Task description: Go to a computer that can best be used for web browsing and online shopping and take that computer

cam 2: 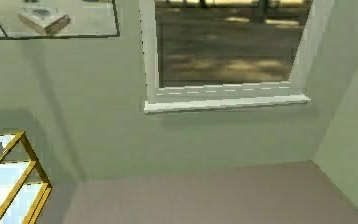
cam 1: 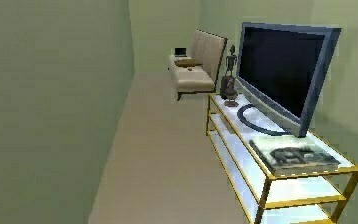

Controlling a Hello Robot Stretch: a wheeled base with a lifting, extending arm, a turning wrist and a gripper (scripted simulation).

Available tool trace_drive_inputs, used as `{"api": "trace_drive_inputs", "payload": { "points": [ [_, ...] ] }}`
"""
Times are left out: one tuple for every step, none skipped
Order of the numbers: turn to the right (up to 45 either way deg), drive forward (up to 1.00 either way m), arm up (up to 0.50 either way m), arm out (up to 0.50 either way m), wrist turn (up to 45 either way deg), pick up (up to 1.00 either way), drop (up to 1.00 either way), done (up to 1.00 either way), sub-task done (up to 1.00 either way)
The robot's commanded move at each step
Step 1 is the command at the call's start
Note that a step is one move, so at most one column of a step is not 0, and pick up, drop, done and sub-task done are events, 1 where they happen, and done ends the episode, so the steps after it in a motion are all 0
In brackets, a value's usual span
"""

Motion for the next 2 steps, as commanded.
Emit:
{"api": "trace_drive_inputs", "payload": {
  "points": [
    [0.0,0.35,0.0,0.0,0.0,0.0,0.0,0.0,0.0],
    [-9.0,0.0,0.0,0.0,0.0,0.0,0.0,0.0,0.0]
  ]
}}
